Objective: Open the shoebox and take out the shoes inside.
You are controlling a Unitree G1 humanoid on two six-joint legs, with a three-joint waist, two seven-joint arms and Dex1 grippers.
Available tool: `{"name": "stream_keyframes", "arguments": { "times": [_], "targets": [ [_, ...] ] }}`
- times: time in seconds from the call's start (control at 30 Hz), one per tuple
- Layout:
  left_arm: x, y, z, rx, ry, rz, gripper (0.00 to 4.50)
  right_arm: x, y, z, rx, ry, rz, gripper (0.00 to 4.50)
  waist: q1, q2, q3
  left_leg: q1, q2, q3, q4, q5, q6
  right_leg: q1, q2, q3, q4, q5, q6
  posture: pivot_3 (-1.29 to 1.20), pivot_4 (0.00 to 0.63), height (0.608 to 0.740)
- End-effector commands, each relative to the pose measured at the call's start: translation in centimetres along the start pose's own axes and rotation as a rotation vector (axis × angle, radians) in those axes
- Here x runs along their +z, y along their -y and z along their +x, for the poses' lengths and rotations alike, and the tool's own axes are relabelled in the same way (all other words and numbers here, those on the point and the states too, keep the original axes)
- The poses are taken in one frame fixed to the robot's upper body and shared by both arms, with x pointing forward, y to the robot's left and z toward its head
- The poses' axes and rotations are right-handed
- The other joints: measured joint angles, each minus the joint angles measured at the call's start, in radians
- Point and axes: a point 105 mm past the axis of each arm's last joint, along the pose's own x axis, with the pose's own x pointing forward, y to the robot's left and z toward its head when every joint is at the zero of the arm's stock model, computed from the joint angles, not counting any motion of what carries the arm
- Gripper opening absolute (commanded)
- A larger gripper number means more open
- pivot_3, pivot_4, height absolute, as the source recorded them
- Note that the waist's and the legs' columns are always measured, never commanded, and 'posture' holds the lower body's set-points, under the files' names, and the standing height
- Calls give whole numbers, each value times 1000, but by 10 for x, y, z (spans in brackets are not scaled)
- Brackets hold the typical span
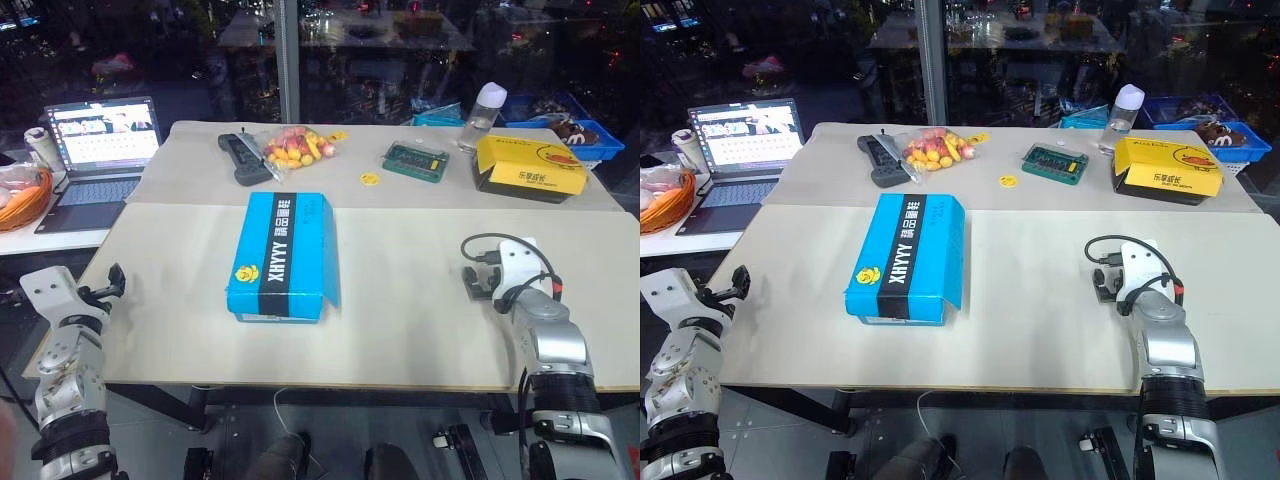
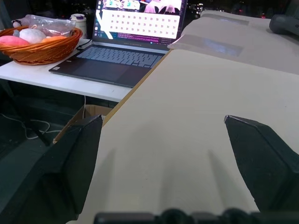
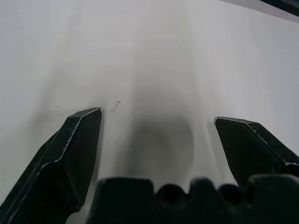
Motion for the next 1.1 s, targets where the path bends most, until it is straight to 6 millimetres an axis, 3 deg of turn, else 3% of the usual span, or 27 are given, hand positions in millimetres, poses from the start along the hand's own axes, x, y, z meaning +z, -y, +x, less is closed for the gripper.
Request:
{"name": "stream_keyframes", "arguments": {
  "times": [0.03, 0.13, 0.2, 0.37, 0.43, 0.5, 0.53, 0.57, 0.6, 0.7, 0.9, 0.97, 1.1],
  "targets": [
    [16, 20, 5, -94, 44, 35, 4476, 13, 11, -4, -28, 50, -8, 4500, 0, 0, 0, 0, 0, 0, 0, 0, 0, 0, 0, 0, 0, 0, 0, 0, 150, 740],
    [14, 67, 11, -375, -16, 82, 4476, 32, -1, -7, 60, 120, -29, 4500, 6, 0, 0, 0, 0, 0, 0, 0, 0, 0, 0, 0, 0, 0, 0, 0, 150, 740],
    [15, 87, 2, -555, -50, 135, 4476, 43, -15, -13, 191, 156, -55, 4500, 5, 0, 0, 0, 0, 0, 0, 0, 0, 0, 0, -1, 0, 0, 1, 0, 150, 740],
    [28, 96, -24, -842, -130, 224, 4476, 49, -42, -40, 512, 137, -131, 4500, -24, 1, 0, -1, 0, 2, -4, 0, 4, -1, 0, 2, -3, 1, 1, 0, 150, 740],
    [36, 95, -35, -931, -161, 256, 4476, 56, -60, -62, 696, 155, -127, 4500, -30, 1, 0, 0, 1, 2, -8, 2, 6, 0, 0, 3, -4, 1, 1, 0, 150, 740],
    [39, 95, -41, -983, -181, 295, 4500, 60, -73, -75, 799, 168, -123, 3997, -32, 1, 0, 0, 3, 2, -11, 3, 8, -1, 1, 3, -4, 0, 0, 0, 150, 740],
    [40, 96, -41, -995, -179, 308, 4225, 62, -80, -79, 837, 177, -125, 3903, -32, 1, 1, 0, 4, 2, -11, 3, 8, -2, 2, 3, -4, 0, 0, 0, 150, 740],
    [42, 98, -40, -997, -174, 306, 3945, 63, -87, -81, 864, 181, -137, 3386, -31, 1, 1, 0, 5, 2, -12, 3, 7, -2, 2, 3, -4, 0, 0, 0, 150, 740],
    [43, 99, -38, -996, -170, 301, 3820, 62, -93, -82, 881, 181, -147, 3206, -29, 1, 1, 0, 6, 2, -12, 3, 6, -2, 2, 3, -4, 0, 0, 0, 150, 740],
    [42, 102, -34, -995, -168, 305, 2651, 62, -107, -78, 901, 176, -174, 2047, -23, 1, 1, 1, 9, 3, -12, -1, 0, -5, 4, 3, -4, 0, 1, 0, 150, 740],
    [29, 118, -25, -1017, -183, 353, 662, 59, -153, -45, 904, 155, -321, 151, -22, 1, 1, 2, 10, 4, -12, 1, -2, -5, 5, 3, -4, 1, -1, 0, 150, 740],
    [14, 124, -18, -1010, -223, 415, 82, 62, -169, -30, 877, 156, -383, 0, -25, 1, 1, 3, 10, 5, -12, 1, -2, -5, 6, 4, -4, 2, -3, 0, 150, 740],
    [-9, 135, -14, -1041, -276, 537, 82, 67, -190, -19, 886, 173, -438, 0, -29, 1, 1, 3, 12, 5, -13, 7, 3, -5, 11, 5, -4, 5, -7, 0, 150, 740]
  ]
}}
